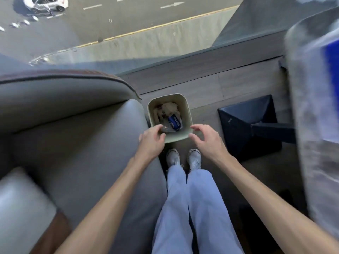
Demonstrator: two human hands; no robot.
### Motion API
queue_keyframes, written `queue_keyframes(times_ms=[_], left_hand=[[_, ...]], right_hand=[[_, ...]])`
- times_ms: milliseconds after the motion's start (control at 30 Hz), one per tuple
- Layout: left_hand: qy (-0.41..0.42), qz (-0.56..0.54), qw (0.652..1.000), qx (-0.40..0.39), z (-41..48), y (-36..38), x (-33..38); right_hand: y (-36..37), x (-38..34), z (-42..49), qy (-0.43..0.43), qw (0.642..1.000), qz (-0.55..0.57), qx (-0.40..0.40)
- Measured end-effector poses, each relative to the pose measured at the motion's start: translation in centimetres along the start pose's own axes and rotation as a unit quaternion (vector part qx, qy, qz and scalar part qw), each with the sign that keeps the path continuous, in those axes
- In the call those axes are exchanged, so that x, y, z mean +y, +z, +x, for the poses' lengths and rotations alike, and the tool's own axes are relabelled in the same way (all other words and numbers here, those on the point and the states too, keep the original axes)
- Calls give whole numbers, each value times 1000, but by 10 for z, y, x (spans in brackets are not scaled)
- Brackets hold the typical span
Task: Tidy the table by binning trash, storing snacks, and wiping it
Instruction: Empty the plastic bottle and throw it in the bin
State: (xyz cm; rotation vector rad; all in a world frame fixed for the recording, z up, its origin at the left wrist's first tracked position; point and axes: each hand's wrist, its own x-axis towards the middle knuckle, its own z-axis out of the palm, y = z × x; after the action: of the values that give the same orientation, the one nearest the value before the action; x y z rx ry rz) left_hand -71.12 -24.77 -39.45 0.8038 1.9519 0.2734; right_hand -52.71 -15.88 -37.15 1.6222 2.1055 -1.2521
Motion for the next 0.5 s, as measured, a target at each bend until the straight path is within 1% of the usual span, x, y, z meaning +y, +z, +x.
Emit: queue_keyframes(times_ms=[133, 267, 400, 500], left_hand=[[12, 123, 992, 34, -86, -58, 44], [28, 165, 985, 49, -157, -86, 100], [94, 201, 974, 47, -208, -73, 172], [178, 271, 946, 30, -240, -41, 235]], right_hand=[[-67, -37, -77, -58, 998, -1, 18], [-115, -54, -148, -75, 996, 18, 44], [-149, -39, -215, -69, 992, 62, 86], [-174, -2, -266, -21, 984, 105, 144]])
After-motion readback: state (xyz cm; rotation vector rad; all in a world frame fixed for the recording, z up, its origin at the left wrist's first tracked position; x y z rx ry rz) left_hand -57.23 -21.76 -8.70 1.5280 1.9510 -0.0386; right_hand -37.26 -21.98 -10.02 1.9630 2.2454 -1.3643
